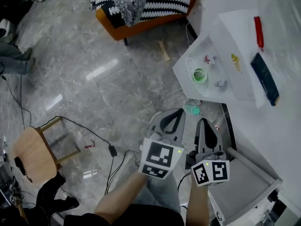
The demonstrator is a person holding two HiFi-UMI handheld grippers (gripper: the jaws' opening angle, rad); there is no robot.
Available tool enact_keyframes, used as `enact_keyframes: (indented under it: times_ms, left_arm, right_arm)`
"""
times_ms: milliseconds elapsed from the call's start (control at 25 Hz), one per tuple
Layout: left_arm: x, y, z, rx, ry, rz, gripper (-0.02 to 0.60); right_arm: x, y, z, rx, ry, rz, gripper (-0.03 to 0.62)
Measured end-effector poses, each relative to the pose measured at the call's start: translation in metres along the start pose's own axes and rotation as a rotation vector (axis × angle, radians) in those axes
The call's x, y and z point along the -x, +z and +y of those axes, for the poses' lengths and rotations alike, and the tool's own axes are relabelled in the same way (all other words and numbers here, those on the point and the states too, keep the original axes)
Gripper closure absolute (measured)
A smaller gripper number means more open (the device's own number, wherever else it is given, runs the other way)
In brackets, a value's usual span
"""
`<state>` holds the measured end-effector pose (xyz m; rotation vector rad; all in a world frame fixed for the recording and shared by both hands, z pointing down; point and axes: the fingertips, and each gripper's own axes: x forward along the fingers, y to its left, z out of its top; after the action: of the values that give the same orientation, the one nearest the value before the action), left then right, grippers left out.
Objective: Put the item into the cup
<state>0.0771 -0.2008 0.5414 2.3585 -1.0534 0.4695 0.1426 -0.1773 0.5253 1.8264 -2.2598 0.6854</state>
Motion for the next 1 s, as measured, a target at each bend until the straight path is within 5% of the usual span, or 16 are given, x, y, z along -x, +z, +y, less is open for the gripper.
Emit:
enact_keyframes:
  times_ms: [640, 1000]
  left_arm:
    - [0.173, 0.162, -0.084, 0.007, -0.015, -0.249, 0.569]
    - [0.219, 0.195, -0.150, -0.106, -0.124, -0.323, 0.569]
  right_arm:
    - [0.169, 0.167, 0.082, 0.074, -0.013, -0.257, 0.585]
    - [0.233, 0.238, 0.106, 0.183, -0.051, -0.397, 0.585]
